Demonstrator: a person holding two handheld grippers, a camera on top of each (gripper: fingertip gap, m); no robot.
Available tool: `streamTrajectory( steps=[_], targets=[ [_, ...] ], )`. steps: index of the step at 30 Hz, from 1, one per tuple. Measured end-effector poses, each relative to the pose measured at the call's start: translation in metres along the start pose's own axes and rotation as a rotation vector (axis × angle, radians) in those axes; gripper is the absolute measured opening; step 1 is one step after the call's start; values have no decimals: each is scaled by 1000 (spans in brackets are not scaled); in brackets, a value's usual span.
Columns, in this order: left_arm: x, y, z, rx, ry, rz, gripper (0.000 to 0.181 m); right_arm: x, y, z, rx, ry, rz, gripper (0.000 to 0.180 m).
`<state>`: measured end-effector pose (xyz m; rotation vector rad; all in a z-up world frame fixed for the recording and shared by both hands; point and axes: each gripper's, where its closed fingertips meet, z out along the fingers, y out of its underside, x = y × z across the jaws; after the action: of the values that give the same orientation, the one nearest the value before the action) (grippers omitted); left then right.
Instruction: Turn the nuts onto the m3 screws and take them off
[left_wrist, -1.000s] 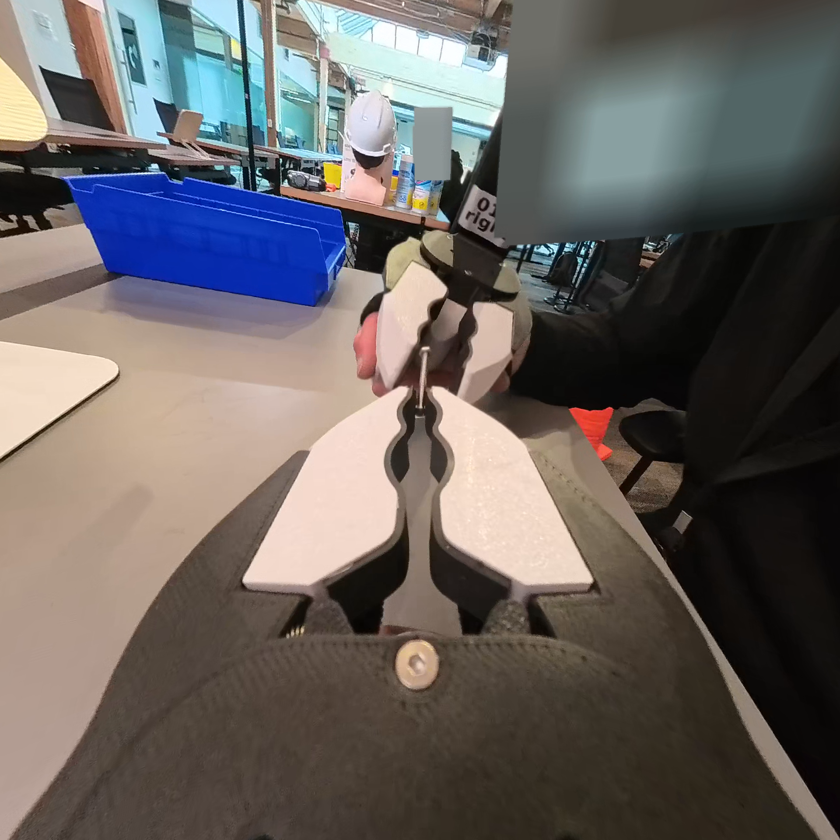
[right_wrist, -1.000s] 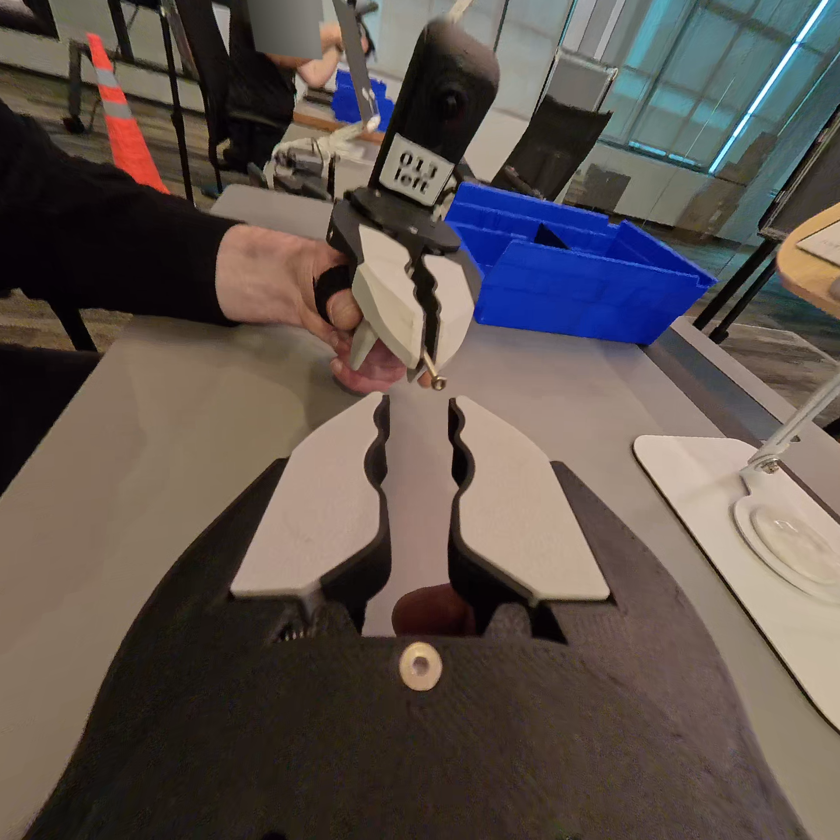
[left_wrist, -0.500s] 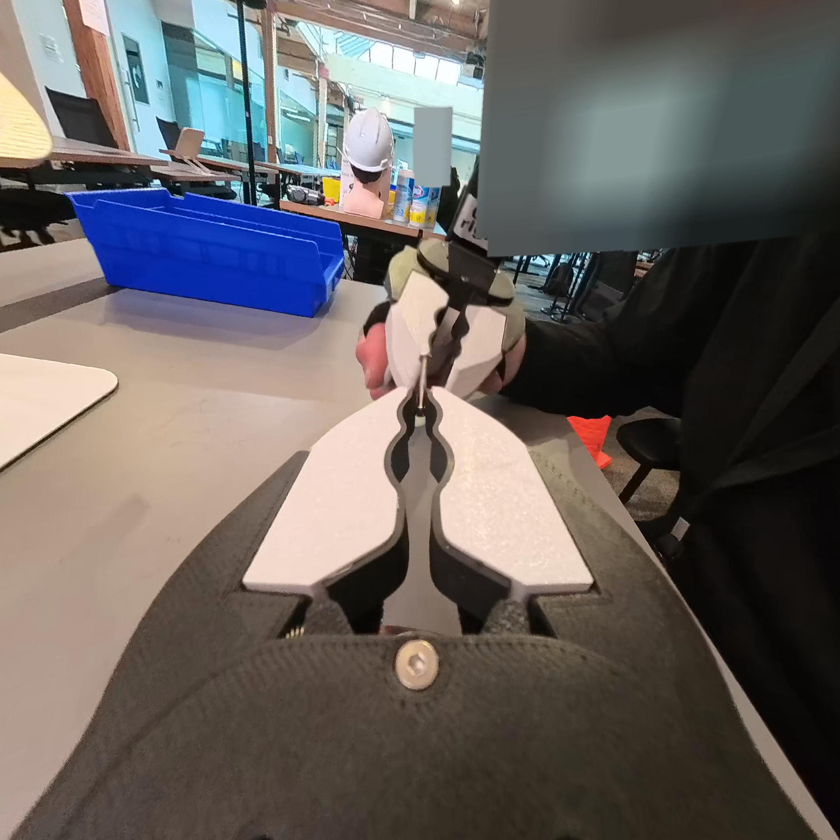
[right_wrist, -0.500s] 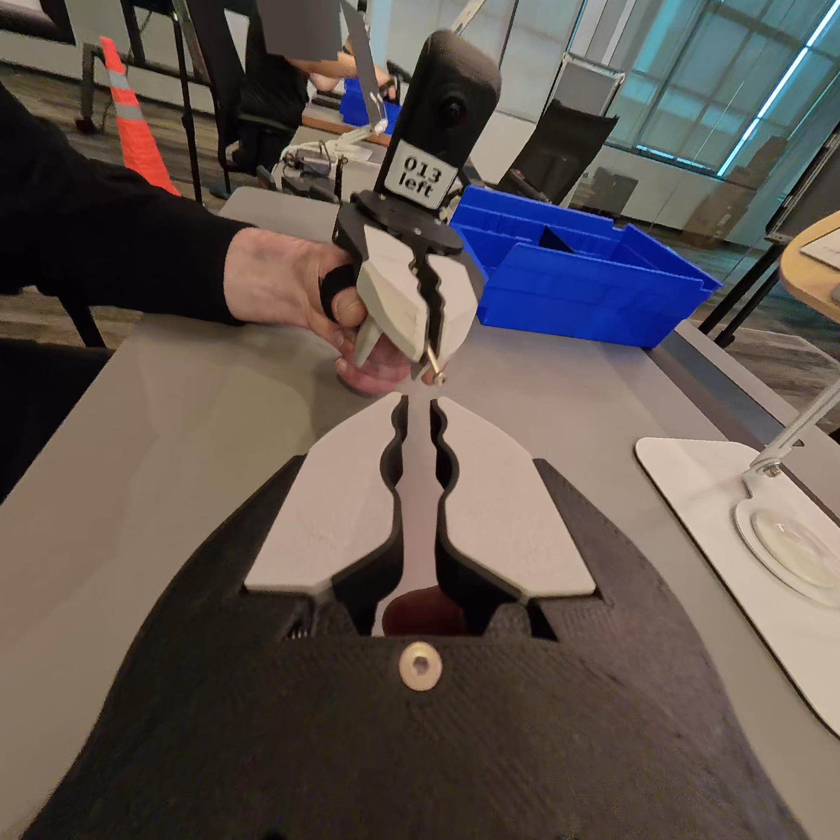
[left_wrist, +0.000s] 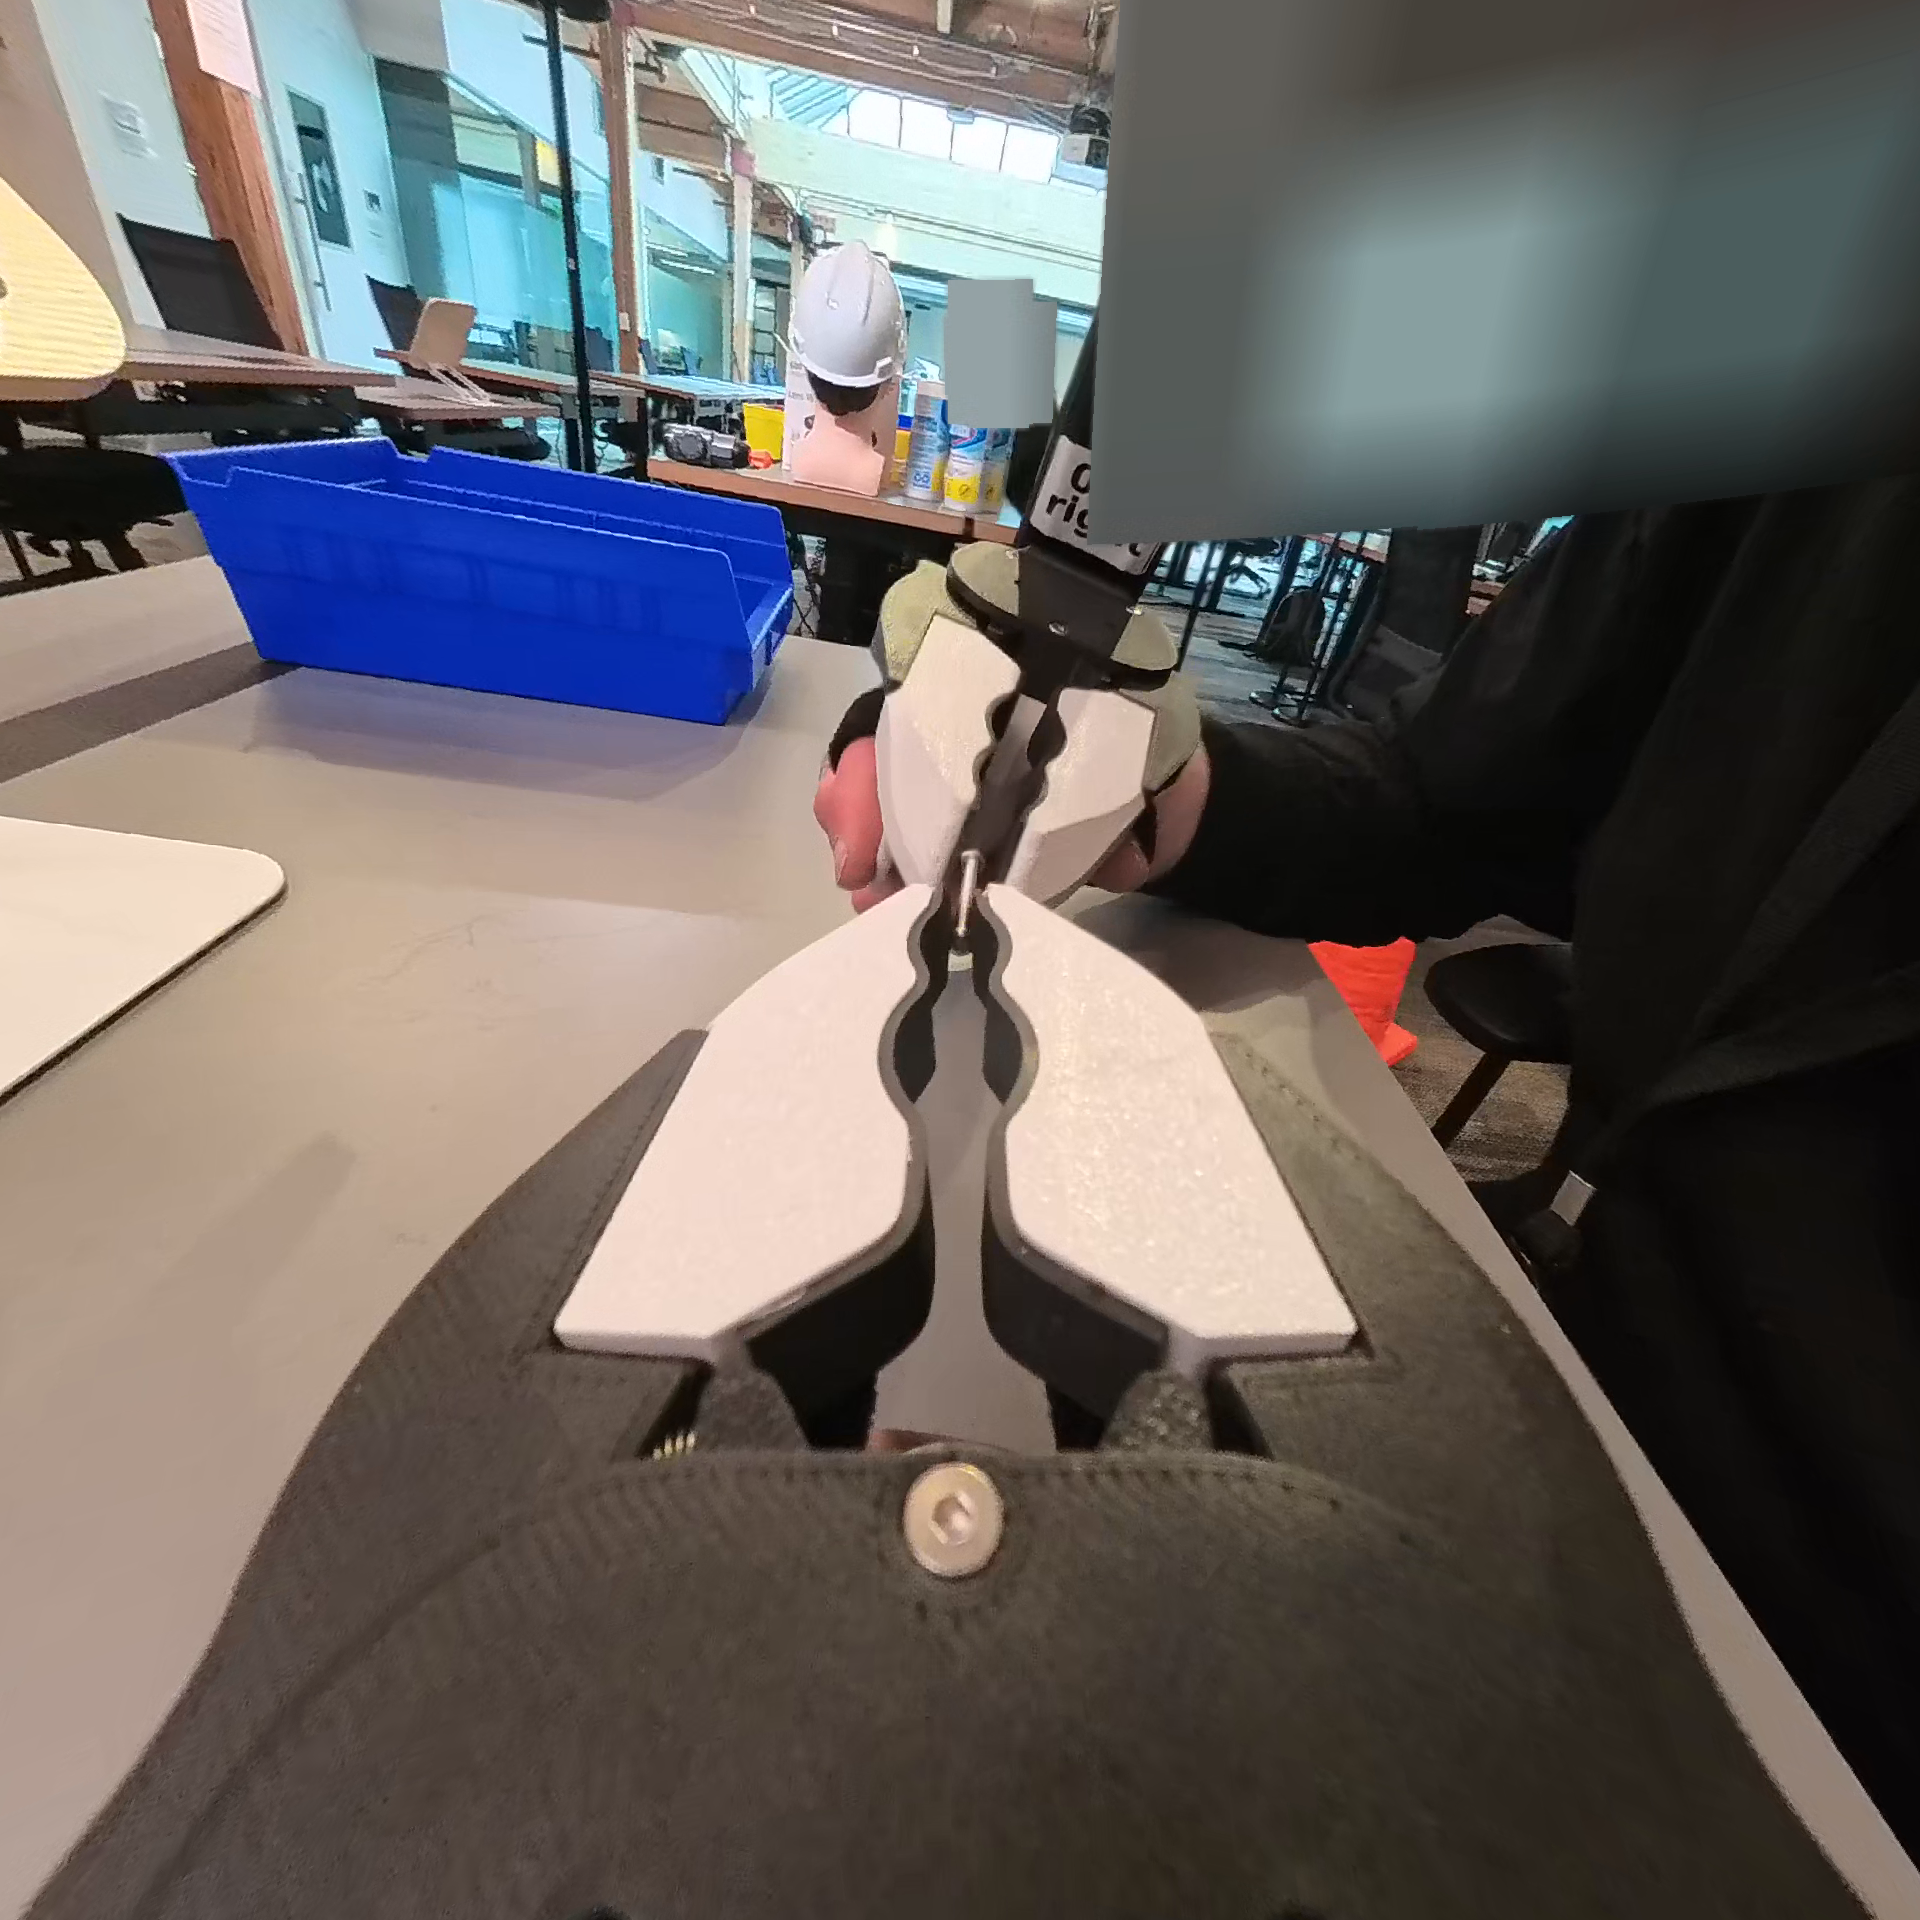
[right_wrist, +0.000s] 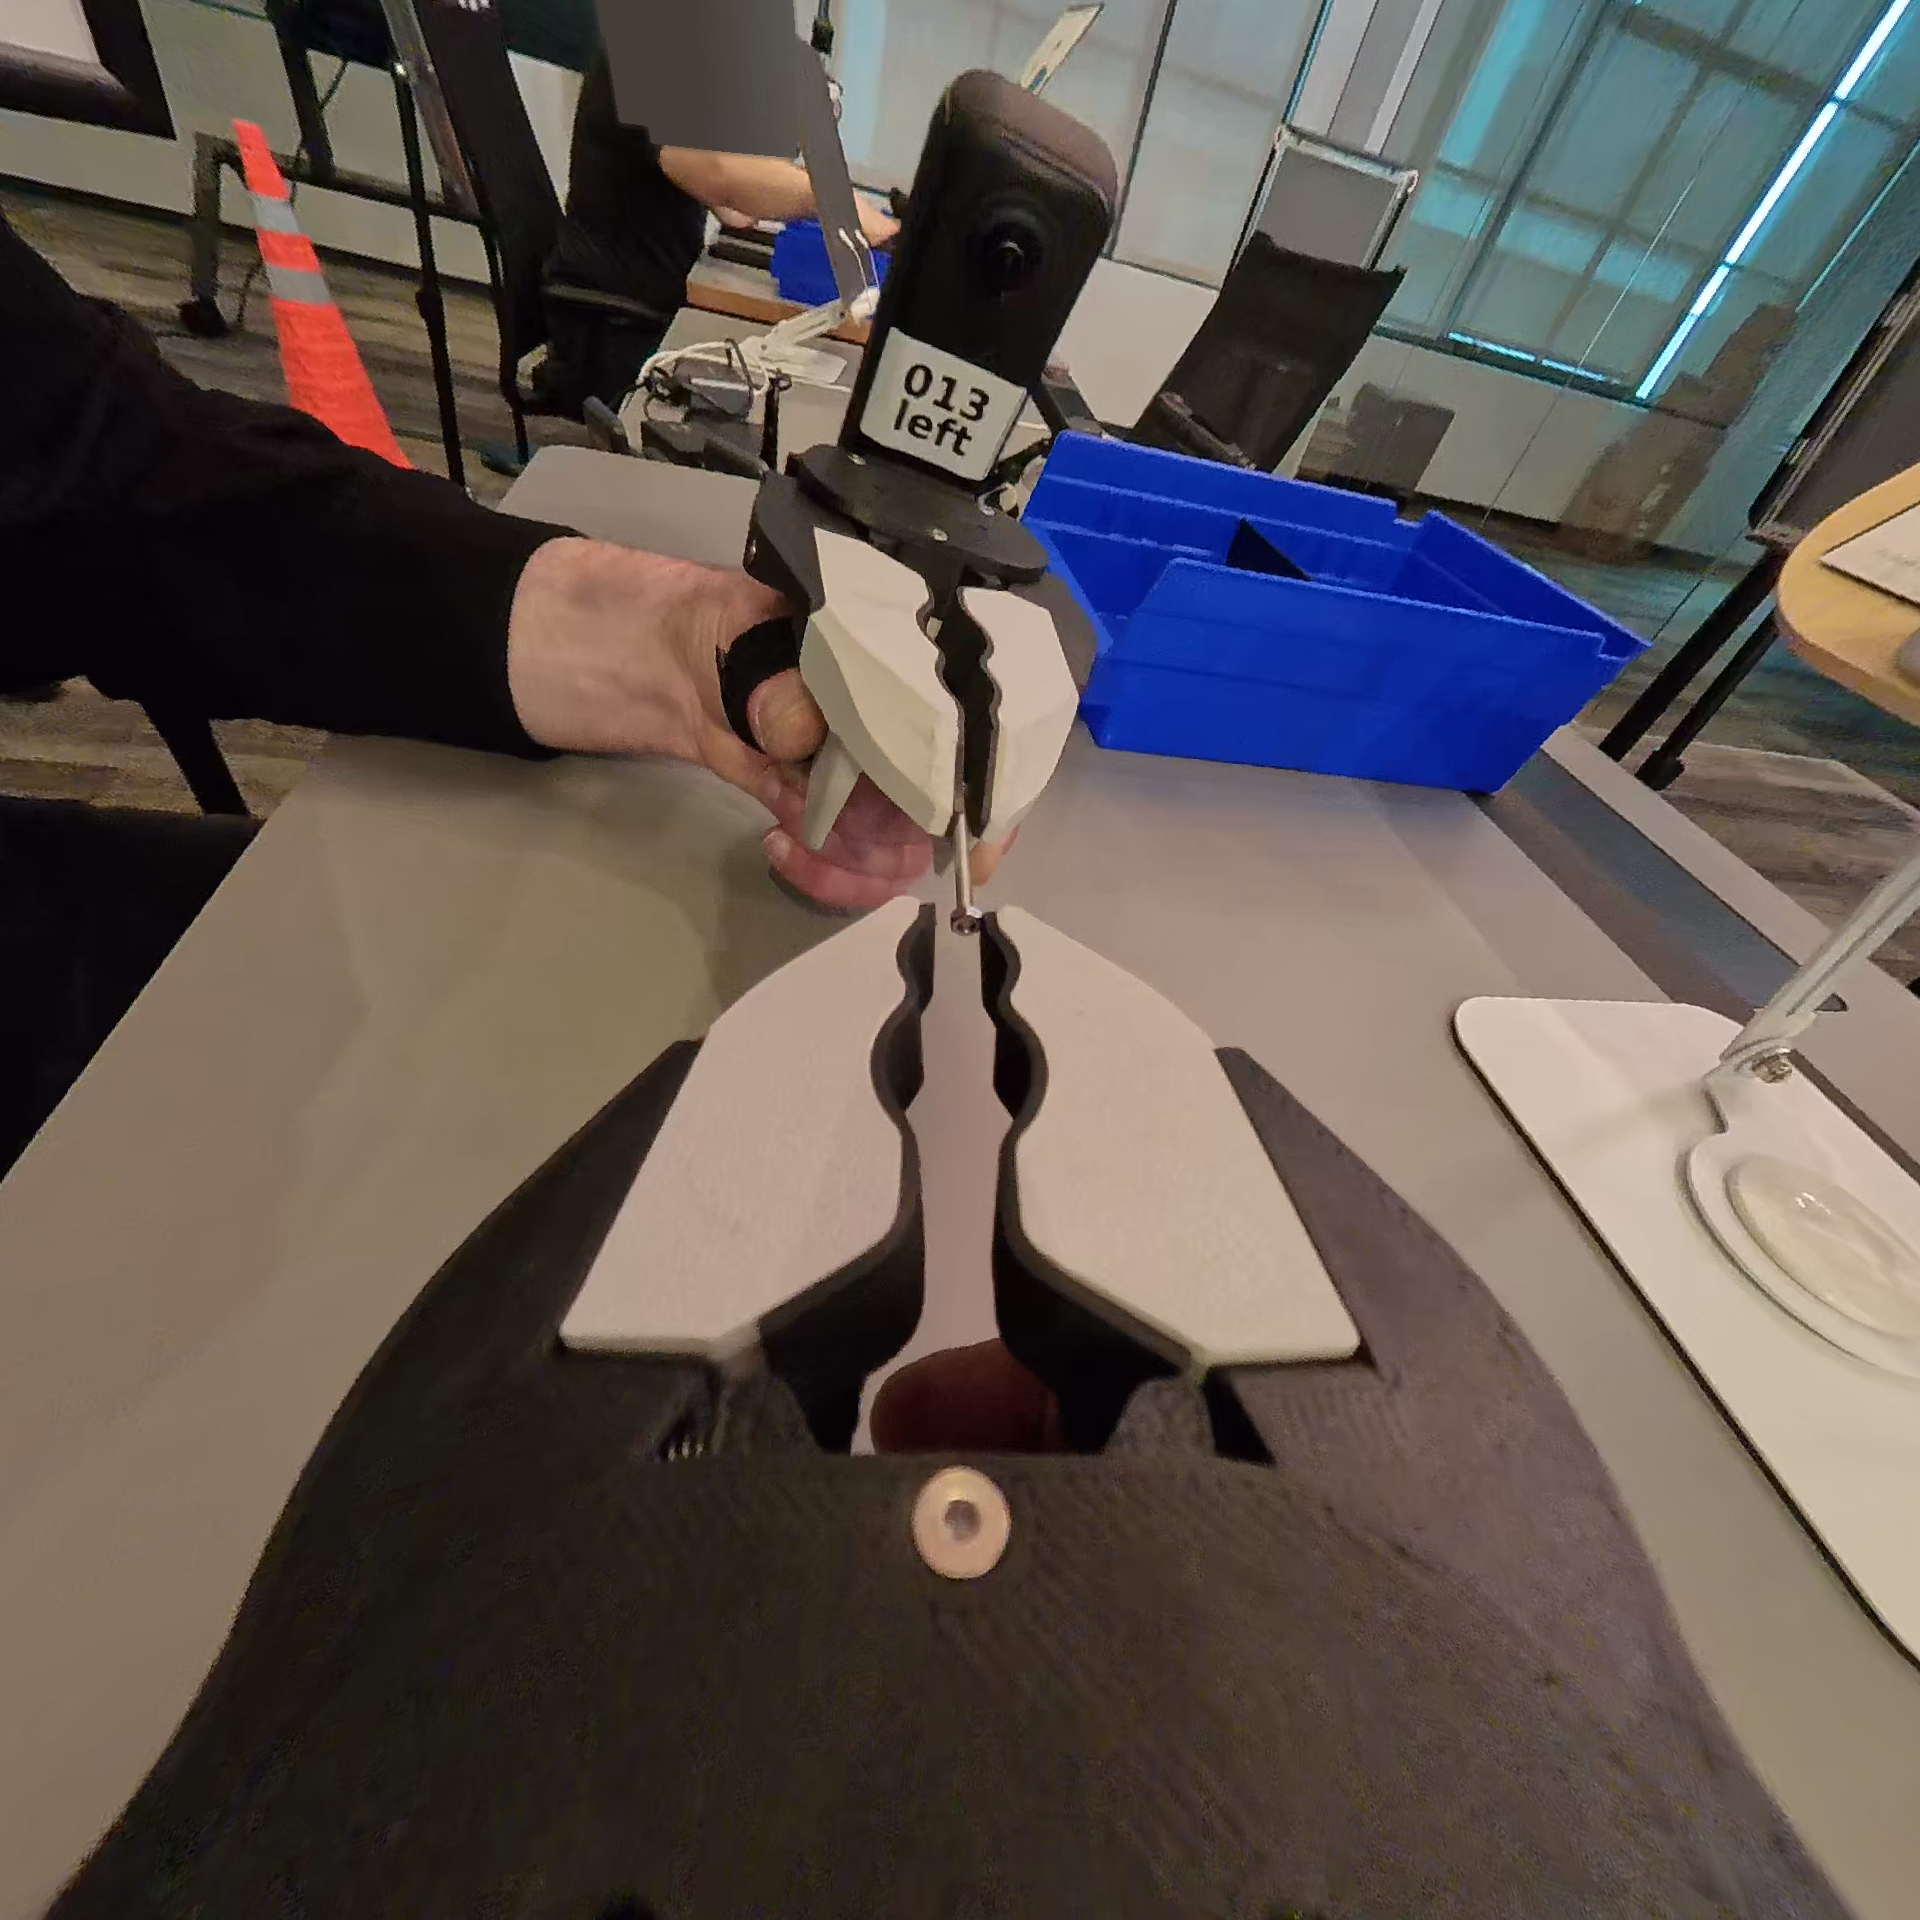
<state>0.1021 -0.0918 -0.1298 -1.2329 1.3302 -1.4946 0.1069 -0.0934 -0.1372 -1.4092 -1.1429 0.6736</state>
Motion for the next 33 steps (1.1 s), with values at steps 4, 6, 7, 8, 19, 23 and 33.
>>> streamTrajectory(
  steps=[4, 6, 7, 8, 19, 23, 33],
  targets=[
    [-2, -3, -2, 19, -8, -8, 4, 3, 3, 1, -12, 14, 7, 6],
    [-3, -3, -2, 17, -11, -4, 4, 6, 3, 1, -7, 25, 29, 6],
    [-3, -2, -1, 11, -15, 4, 4, 7, 2, 1, 0, 24, 45, 7],
    [-3, 0, 0, -2, -22, 17, 3, 7, 1, 1, 10, 22, 64, 10],
    [-3, -1, 1, -11, -49, 64, 3, 6, -3, 1, 41, 4, 108, 5],
    [-2, -3, 0, 10, -33, 34, 4, 7, -5, 1, 37, 63, -16, 5],
    [5, -12, 0, 127, 87, -138, 4, 4, -18, -3, 49, 204, -347, 5]
  ],
)
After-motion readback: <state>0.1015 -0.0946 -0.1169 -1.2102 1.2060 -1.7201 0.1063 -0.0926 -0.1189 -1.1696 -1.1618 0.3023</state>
